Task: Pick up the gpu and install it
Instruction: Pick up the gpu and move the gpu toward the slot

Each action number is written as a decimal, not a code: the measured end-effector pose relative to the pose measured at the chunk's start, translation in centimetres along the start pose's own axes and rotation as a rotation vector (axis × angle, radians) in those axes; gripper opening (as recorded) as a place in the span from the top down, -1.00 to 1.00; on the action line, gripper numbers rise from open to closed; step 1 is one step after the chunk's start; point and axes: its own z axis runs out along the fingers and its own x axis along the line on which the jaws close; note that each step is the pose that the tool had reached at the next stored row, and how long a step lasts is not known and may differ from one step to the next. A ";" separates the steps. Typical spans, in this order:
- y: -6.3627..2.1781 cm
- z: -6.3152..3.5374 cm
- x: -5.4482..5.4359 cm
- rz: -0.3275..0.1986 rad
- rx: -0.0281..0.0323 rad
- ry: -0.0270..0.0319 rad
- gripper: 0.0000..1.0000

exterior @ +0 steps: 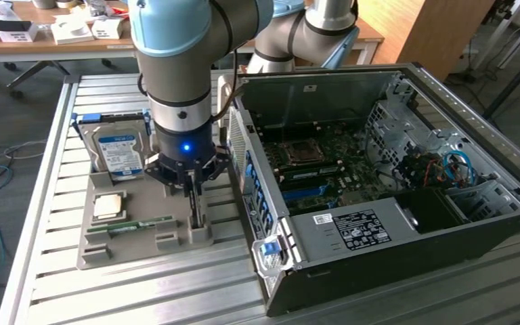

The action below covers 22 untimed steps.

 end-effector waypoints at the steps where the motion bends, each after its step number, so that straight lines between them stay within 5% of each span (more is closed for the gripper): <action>1: 0.00 -0.11 0.0 0.000 0.0003 0.0002 0.47; 15: 0.15 -2.70 -0.1 0.000 0.0003 0.0002 0.47; 17: 0.26 -4.49 -0.2 0.000 0.0003 0.0002 0.47; 22: 0.35 -6.07 -0.3 0.000 0.0003 0.0002 0.47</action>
